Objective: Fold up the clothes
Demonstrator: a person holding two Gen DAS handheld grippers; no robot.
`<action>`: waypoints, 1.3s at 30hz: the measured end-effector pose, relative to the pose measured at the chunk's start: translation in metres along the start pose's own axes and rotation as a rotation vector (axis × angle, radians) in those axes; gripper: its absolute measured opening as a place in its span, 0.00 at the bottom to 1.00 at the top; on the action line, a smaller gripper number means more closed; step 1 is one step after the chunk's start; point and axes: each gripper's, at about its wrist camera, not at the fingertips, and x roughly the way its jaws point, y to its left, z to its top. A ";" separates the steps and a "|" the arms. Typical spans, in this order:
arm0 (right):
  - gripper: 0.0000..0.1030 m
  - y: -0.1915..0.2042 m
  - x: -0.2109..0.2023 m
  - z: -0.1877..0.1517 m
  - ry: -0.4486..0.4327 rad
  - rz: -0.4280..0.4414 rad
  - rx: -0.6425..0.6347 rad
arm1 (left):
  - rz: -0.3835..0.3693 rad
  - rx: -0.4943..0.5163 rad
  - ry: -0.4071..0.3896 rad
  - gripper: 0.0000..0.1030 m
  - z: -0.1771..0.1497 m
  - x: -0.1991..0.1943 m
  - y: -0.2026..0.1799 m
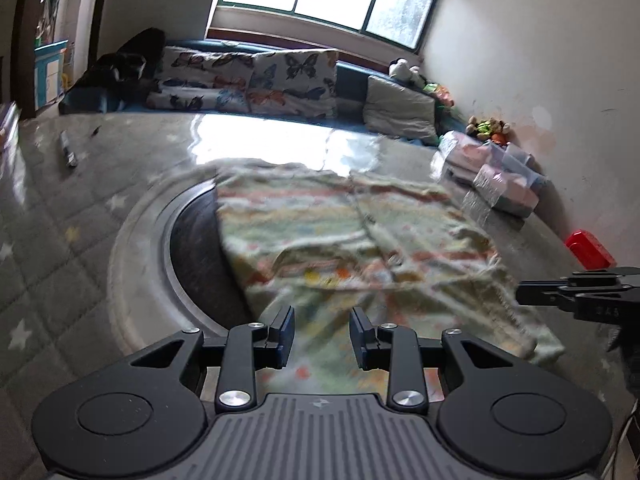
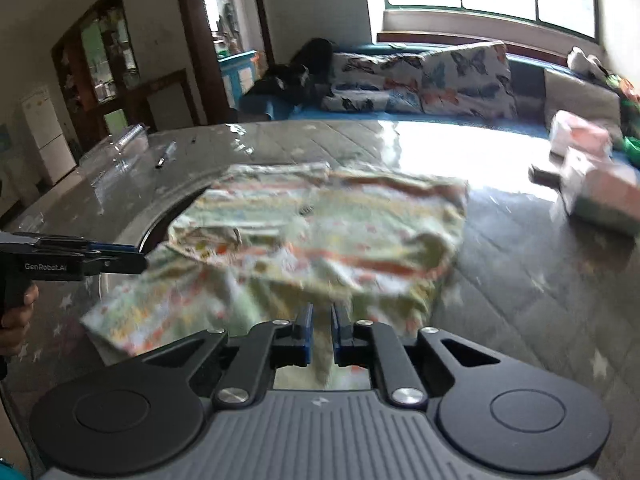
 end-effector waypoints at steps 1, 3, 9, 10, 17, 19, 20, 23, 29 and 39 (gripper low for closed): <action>0.10 0.002 0.006 0.003 0.001 0.005 -0.011 | -0.015 0.007 -0.002 0.32 0.003 0.003 -0.005; 0.10 0.005 0.018 0.006 0.007 0.015 -0.030 | -0.044 0.024 -0.002 0.32 0.007 0.012 -0.016; 0.16 0.011 0.042 0.004 0.036 0.035 -0.068 | -0.112 0.058 0.028 0.32 0.009 0.043 -0.044; 0.16 0.011 0.042 0.002 0.039 0.035 -0.073 | -0.113 0.063 0.039 0.32 0.008 0.049 -0.048; 0.18 0.017 0.022 -0.006 0.045 0.038 -0.130 | -0.096 0.089 0.069 0.32 -0.002 0.057 -0.048; 0.19 0.021 0.016 -0.011 0.054 0.048 -0.149 | -0.095 0.099 0.064 0.32 -0.005 0.050 -0.048; 0.19 0.022 0.014 -0.014 0.058 0.052 -0.154 | -0.093 0.105 0.064 0.32 -0.007 0.045 -0.048; 0.25 0.024 0.005 -0.025 0.070 0.052 -0.164 | -0.085 0.130 0.067 0.33 -0.019 0.032 -0.045; 0.27 0.019 -0.007 -0.038 0.071 0.037 -0.159 | -0.033 0.102 0.040 0.33 -0.037 0.002 -0.027; 0.35 0.018 -0.017 -0.037 0.055 0.018 -0.172 | 0.037 0.096 0.024 0.39 -0.045 -0.033 -0.006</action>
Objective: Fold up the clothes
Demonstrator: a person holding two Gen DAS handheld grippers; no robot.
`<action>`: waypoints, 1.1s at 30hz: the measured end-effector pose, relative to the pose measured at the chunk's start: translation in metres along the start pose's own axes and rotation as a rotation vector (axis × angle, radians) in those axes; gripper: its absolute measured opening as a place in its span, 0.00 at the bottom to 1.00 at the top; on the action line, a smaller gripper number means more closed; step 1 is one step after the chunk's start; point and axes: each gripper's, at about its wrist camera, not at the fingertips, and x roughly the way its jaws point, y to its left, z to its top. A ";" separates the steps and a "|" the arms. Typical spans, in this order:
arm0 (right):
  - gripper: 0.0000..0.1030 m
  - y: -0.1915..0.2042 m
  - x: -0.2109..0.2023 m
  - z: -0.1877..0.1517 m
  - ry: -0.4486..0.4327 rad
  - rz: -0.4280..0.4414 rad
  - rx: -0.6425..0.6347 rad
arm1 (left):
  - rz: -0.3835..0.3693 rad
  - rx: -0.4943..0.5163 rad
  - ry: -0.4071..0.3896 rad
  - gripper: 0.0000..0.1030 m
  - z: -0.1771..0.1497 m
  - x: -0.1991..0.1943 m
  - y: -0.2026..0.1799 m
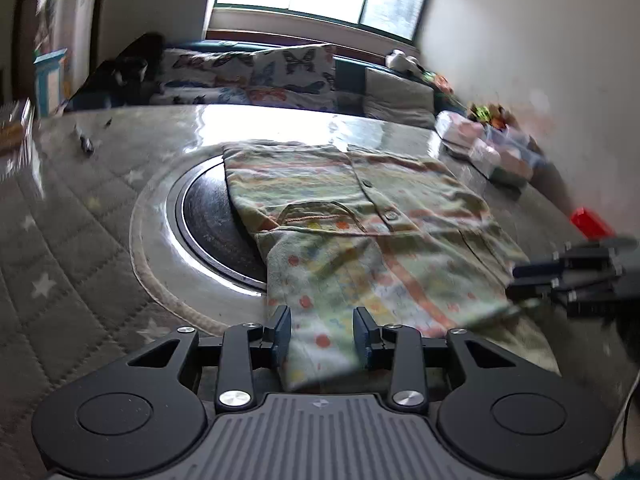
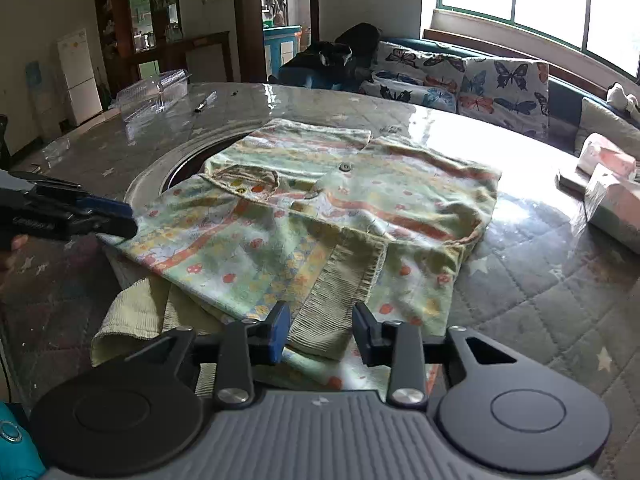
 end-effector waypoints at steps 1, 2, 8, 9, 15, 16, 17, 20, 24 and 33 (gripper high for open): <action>0.36 0.000 -0.002 0.000 -0.002 -0.004 -0.008 | -0.007 0.044 -0.002 0.41 -0.001 -0.004 -0.005; 0.38 0.001 -0.005 0.001 -0.005 -0.007 -0.016 | -0.015 0.094 -0.004 0.45 -0.002 -0.008 -0.011; 0.41 0.000 -0.014 -0.002 0.006 -0.028 -0.050 | -0.034 0.432 0.008 0.50 -0.021 -0.010 -0.058; 0.41 -0.001 -0.015 -0.003 0.009 -0.029 -0.053 | -0.036 0.469 0.005 0.50 -0.025 -0.009 -0.064; 0.47 0.000 -0.021 -0.010 0.029 -0.040 -0.084 | -0.052 0.629 -0.030 0.50 -0.038 0.003 -0.091; 0.47 0.000 -0.022 -0.011 0.031 -0.041 -0.088 | -0.055 0.643 -0.041 0.50 -0.038 0.004 -0.094; 0.47 0.000 -0.023 -0.012 0.034 -0.043 -0.094 | -0.061 0.652 -0.051 0.50 -0.038 0.006 -0.096; 0.47 0.001 -0.025 -0.014 0.039 -0.045 -0.112 | -0.069 0.658 -0.076 0.50 -0.034 0.011 -0.099; 0.48 0.004 -0.030 -0.016 0.041 -0.043 -0.138 | -0.111 0.658 -0.099 0.47 -0.029 0.011 -0.098; 0.48 0.004 -0.032 -0.019 0.049 -0.042 -0.137 | -0.163 0.724 -0.121 0.29 -0.038 0.011 -0.103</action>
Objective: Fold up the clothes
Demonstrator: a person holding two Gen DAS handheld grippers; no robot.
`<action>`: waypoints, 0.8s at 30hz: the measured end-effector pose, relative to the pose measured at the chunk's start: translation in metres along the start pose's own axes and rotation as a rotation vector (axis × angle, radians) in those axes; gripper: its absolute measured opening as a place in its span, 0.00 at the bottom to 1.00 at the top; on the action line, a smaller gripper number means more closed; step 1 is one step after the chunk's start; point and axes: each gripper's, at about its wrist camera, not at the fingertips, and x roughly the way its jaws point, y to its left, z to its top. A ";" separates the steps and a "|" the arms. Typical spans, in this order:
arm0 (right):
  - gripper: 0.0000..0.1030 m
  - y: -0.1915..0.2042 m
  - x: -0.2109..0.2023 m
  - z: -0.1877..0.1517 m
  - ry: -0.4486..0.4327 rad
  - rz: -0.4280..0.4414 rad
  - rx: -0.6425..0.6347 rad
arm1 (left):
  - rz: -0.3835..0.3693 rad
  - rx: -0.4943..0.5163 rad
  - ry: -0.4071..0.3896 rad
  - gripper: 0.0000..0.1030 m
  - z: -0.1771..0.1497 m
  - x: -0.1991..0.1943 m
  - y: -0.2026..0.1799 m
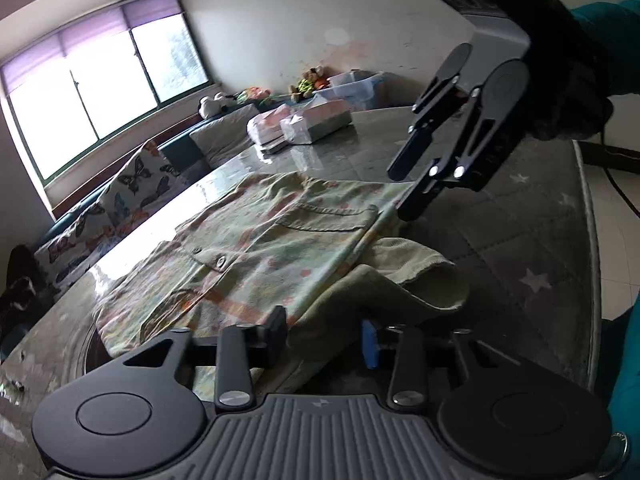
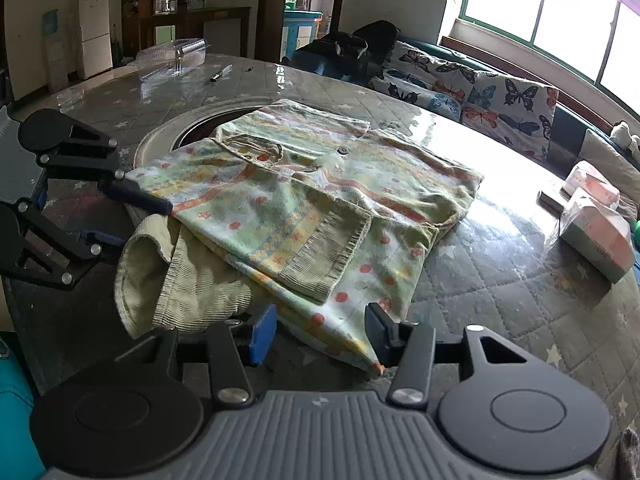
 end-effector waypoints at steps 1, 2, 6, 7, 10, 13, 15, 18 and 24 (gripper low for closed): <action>0.48 0.000 -0.001 0.000 -0.001 -0.001 -0.001 | -0.006 -0.003 -0.006 0.22 0.000 0.000 0.000; 0.48 0.000 -0.001 0.000 -0.002 -0.002 -0.004 | -0.012 -0.006 -0.013 0.14 0.001 -0.001 0.001; 0.48 0.001 -0.004 0.001 -0.006 -0.007 -0.016 | -0.040 -0.139 -0.046 0.06 0.005 -0.005 0.019; 0.48 0.001 -0.005 0.001 -0.006 -0.006 -0.023 | -0.044 -0.188 -0.050 0.06 0.007 -0.006 0.027; 0.50 0.004 -0.007 0.001 -0.007 0.002 -0.054 | -0.051 -0.320 -0.060 0.05 0.011 -0.006 0.048; 0.56 0.010 -0.006 0.001 -0.020 0.027 -0.090 | -0.054 -0.404 -0.059 0.05 0.016 -0.001 0.065; 0.56 0.015 -0.003 0.004 -0.043 0.037 -0.112 | -0.064 -0.443 -0.047 0.05 0.018 0.005 0.072; 0.54 0.022 0.007 0.011 -0.068 0.055 -0.131 | -0.067 -0.470 -0.035 0.05 0.020 0.010 0.079; 0.28 0.024 0.035 0.024 -0.063 0.104 -0.105 | -0.069 -0.517 -0.010 0.06 0.016 0.013 0.089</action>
